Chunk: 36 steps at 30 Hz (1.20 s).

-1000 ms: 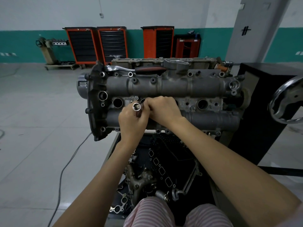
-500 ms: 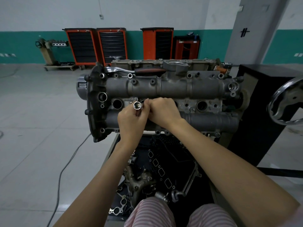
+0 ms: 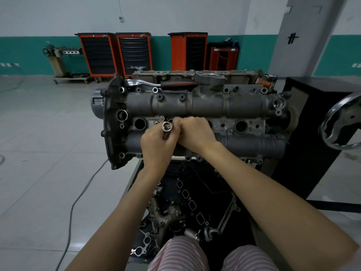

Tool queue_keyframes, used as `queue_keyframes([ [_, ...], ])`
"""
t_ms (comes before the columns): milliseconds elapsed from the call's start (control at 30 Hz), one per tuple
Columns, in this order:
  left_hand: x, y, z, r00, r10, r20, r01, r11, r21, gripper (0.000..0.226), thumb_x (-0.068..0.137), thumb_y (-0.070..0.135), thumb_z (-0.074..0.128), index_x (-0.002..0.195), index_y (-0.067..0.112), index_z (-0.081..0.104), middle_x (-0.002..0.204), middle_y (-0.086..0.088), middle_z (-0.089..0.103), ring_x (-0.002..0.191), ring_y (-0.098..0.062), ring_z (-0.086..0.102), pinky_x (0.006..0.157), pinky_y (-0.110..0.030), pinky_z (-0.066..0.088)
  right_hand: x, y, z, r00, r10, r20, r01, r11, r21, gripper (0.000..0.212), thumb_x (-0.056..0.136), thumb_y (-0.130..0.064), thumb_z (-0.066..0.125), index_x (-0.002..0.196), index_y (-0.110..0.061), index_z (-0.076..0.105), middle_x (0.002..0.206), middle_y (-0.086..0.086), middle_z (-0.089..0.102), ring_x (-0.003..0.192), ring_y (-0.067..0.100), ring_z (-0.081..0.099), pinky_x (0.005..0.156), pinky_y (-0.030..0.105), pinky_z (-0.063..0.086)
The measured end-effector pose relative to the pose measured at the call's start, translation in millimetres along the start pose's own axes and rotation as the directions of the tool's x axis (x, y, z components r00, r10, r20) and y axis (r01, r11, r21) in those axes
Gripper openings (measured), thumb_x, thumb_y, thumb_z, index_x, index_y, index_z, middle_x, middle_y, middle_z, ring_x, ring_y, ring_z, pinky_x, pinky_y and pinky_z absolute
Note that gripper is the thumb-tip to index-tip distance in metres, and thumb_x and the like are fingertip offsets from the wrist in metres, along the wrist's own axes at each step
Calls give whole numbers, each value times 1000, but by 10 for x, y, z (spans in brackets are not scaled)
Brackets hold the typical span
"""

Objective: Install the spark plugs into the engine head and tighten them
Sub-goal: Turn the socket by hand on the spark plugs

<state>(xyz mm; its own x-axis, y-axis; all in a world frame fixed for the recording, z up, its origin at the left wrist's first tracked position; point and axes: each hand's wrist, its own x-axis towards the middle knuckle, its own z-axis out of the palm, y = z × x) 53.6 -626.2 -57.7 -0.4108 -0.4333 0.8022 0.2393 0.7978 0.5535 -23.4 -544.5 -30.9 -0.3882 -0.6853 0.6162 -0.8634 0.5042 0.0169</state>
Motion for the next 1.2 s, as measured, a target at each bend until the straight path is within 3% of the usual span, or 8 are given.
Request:
queue_keyframes([
  [167,-5,-22,-27,1000,10,9,-10,1000,0,46,87,38,47,53,9,43,47,8,34,46,-8,35,48,-20,26,-10,-3,-21,1000,8,-11,-8,1000,20,16,85,-27,55,84,-13,64,74,15,67,70,37,62,55,30,27],
  [300,-20,-15,-40,1000,24,6,-24,999,-49,42,85,35,42,69,-4,50,59,-12,51,54,-25,48,53,-34,36,3,-12,-3,1000,1,12,-1,1000,-16,18,87,-29,49,85,-12,45,71,10,64,64,34,61,51,30,25],
  [433,-24,-18,-43,1000,12,13,-11,998,-56,45,84,38,44,68,-3,48,59,-12,49,54,-26,47,52,-37,37,-6,0,4,1000,-25,-6,25,1000,-16,15,87,-26,50,85,-10,50,69,10,64,62,35,59,50,30,24],
  [667,-10,-35,-11,1000,20,-24,-21,999,-28,52,88,36,52,52,0,45,44,0,35,44,-14,31,46,-23,24,-18,-9,-5,999,12,-34,-10,999,43,20,84,-26,54,83,-10,66,75,15,67,71,39,61,56,31,28],
  [733,-19,-46,-17,999,38,-24,-38,999,-17,46,88,33,49,55,0,47,48,5,36,47,-11,33,48,-21,25,-21,-4,-13,1000,-6,-22,6,1000,15,20,86,-30,52,84,-15,66,77,11,68,74,36,62,56,29,28],
  [933,-39,-39,-21,1000,27,-10,-28,997,-69,42,83,34,44,66,-5,47,59,-13,49,54,-26,45,52,-35,35,-16,-2,10,999,-26,-20,25,1000,-18,19,87,-29,48,87,-10,47,74,11,65,66,36,60,51,31,25],
  [1067,-14,-52,-16,999,21,-31,-23,998,-53,47,85,39,48,55,5,39,48,4,36,47,-12,34,48,-20,26,-8,-9,14,999,-42,-30,42,999,-19,18,88,-28,48,88,-10,52,75,11,66,69,36,60,52,31,25],
  [1200,-4,-52,-4,1000,7,-29,-9,996,-85,57,86,37,59,46,2,37,41,-4,32,47,-18,32,45,-21,23,-33,-22,-37,997,-23,-78,26,999,38,17,83,-21,55,82,-6,64,68,19,65,63,41,60,52,31,26],
])
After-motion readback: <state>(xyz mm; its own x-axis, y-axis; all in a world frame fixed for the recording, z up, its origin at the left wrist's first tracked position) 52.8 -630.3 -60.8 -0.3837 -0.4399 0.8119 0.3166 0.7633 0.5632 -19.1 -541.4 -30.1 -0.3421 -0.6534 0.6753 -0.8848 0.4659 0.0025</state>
